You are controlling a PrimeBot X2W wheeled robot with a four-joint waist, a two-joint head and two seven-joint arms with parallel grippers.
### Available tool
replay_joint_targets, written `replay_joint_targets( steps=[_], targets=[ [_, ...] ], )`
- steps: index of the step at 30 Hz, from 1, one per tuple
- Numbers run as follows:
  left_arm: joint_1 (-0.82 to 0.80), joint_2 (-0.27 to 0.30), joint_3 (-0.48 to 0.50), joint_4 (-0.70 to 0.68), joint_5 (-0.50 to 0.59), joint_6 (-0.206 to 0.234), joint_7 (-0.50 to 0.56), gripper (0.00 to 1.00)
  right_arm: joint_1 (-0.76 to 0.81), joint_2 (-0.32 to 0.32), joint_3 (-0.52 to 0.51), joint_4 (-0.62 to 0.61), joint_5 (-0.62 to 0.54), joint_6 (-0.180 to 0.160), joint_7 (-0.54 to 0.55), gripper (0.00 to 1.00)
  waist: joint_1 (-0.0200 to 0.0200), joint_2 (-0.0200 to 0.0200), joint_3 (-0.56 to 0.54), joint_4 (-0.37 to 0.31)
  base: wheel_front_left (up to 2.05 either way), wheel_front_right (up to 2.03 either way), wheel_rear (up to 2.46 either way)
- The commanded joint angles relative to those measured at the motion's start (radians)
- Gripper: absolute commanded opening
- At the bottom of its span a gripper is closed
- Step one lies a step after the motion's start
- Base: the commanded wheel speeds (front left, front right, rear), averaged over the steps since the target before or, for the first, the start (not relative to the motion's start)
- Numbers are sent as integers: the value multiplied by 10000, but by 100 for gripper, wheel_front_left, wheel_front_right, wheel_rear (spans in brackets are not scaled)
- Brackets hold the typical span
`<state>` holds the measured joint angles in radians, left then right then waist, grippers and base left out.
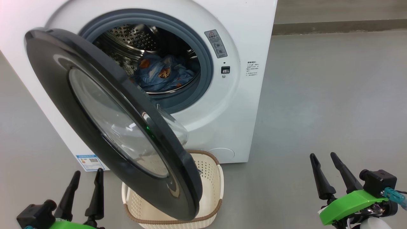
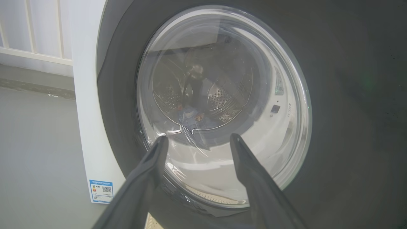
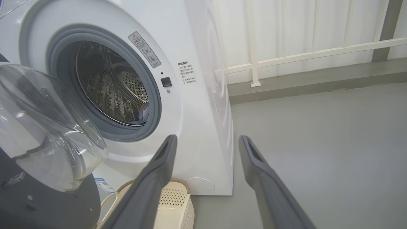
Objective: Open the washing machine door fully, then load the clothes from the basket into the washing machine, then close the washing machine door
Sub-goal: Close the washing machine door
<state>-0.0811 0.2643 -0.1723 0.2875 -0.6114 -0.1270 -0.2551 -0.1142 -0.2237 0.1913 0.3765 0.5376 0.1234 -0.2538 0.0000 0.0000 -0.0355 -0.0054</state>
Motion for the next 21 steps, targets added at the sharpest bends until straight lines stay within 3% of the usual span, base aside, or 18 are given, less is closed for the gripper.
replay_joint_targets(
  steps=[1, 21],
  targets=[
    [-264, 187, 368, -183, 142, -36, -66, 100, -234, -168, 174, -248, -85, 73, -80, 100, 0, 0, -4, 0, 0, 0, 0],
    [-186, 64, 413, -194, 186, -36, -66, 100, -252, -117, 158, -245, -91, 73, -80, 100, 0, 0, -48, 89, 0, 0, 0]
  ],
)
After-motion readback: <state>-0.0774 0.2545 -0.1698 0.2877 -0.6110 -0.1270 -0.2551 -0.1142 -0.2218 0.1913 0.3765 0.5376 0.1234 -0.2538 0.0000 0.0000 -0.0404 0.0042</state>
